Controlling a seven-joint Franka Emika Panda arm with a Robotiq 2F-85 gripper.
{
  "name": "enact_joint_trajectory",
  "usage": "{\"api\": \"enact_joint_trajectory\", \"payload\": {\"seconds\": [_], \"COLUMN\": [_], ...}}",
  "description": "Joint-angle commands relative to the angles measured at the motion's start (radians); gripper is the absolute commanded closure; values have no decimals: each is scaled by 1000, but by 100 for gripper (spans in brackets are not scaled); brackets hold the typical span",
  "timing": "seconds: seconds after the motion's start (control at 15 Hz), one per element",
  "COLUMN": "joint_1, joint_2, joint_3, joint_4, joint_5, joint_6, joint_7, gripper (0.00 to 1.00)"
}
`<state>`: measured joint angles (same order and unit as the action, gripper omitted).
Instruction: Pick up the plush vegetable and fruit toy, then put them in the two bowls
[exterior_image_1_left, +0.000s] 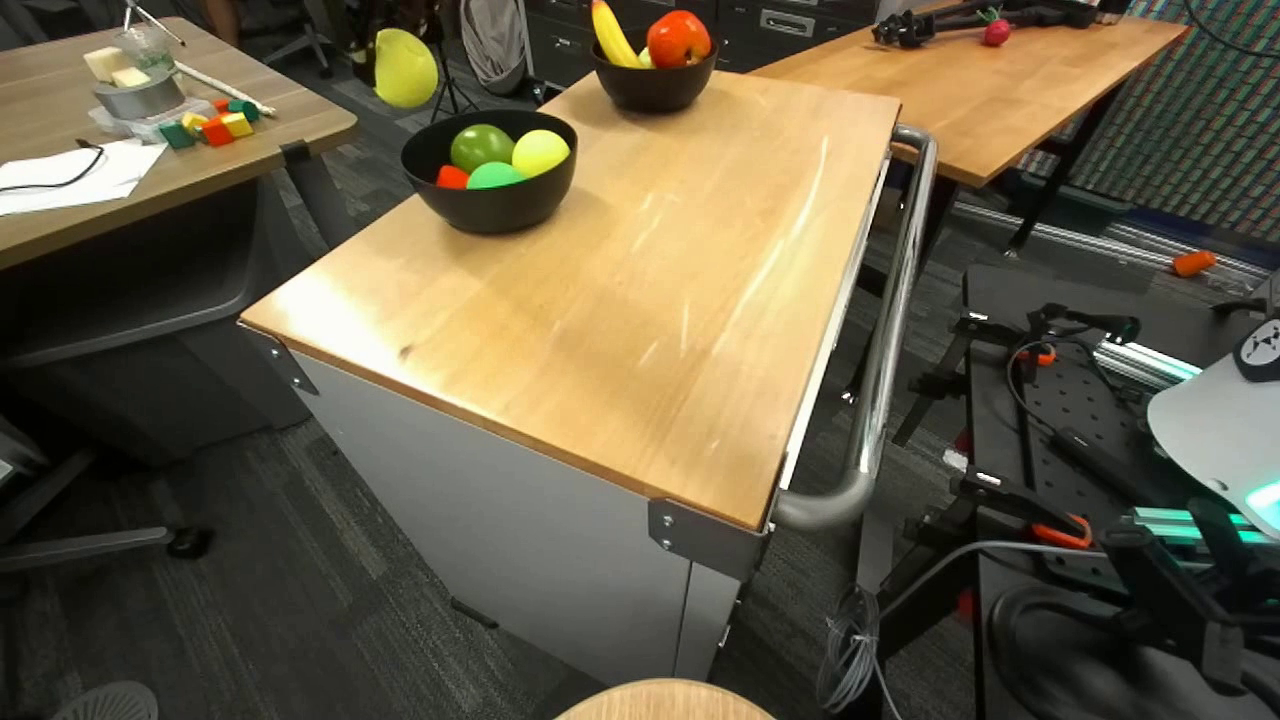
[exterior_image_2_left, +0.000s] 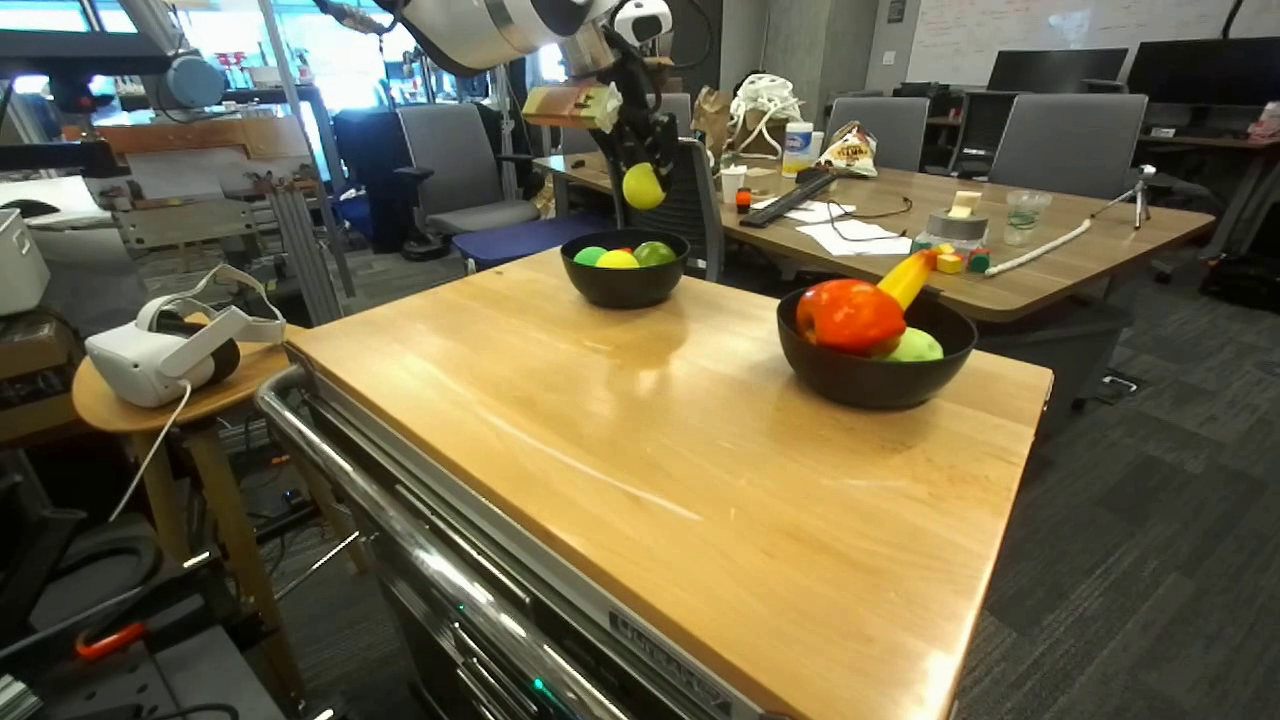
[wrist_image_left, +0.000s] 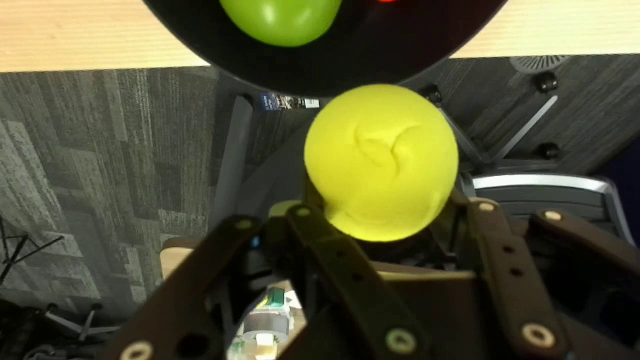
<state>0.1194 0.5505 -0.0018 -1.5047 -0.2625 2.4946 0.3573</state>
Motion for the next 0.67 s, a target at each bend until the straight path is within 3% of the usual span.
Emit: {"api": "enact_joint_trajectory", "payload": {"seconds": [0.0,0.27,0.6], "joint_1": [45,61,46], "joint_2": [132,212,254], "joint_3": [-41,-74,-72], "joint_4": [247,378,422], "joint_5": [11,-23,6], "joint_6": [-201,-351,-469], "joint_7": [-52,-80,-107], "gripper": [74,74,74]}}
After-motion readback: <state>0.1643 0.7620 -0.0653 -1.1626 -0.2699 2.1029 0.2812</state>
